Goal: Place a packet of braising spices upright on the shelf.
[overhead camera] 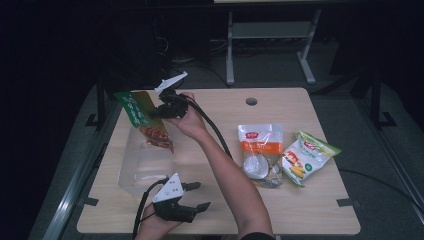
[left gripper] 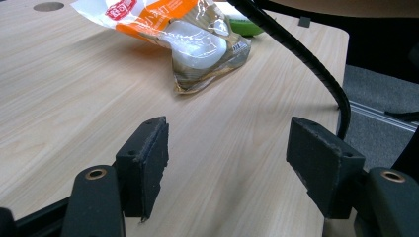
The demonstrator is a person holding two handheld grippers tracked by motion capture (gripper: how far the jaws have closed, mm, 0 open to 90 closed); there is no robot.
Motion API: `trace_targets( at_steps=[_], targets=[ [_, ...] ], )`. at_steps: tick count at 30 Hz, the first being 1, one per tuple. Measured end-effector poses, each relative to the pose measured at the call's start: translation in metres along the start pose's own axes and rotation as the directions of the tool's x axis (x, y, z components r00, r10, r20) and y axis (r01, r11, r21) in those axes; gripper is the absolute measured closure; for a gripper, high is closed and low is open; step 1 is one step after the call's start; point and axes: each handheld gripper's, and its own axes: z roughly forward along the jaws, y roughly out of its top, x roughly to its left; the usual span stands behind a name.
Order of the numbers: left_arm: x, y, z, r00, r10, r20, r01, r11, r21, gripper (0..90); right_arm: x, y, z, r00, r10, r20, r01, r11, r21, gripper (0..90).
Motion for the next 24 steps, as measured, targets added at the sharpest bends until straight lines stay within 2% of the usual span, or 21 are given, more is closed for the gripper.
trace_targets(
  at_steps=[7,10,14,19,24],
  targets=[
    [0.0,0.001,0.0,1.0,0.003,0.0,-0.003,1.0,-0.002,32.3,-0.006,-0.012,-0.008,0.9998,-0.001,0.018,0.001,0.999,0.035,89.0],
    [0.0,0.001,0.002,1.0,-0.004,0.004,0.004,1.0,-0.003,32.3,-0.011,-0.021,-0.013,0.9997,0.007,0.022,-0.009,0.998,0.059,88.9],
    [0.0,0.001,0.002,1.0,-0.005,0.005,0.006,1.0,-0.004,32.0,-0.015,-0.024,-0.016,0.9992,0.038,0.014,-0.039,0.998,0.05,88.3],
    [0.001,0.001,0.001,1.0,-0.004,0.006,0.004,1.0,-0.001,31.6,-0.014,-0.023,-0.017,0.9982,0.044,0.041,-0.046,0.996,0.071,73.5],
    [0.001,0.001,0.0,1.0,-0.004,0.003,0.004,1.0,-0.003,31.2,-0.014,-0.024,-0.027,0.9966,0.072,0.039,-0.075,0.995,0.065,64.9]
  ],
)
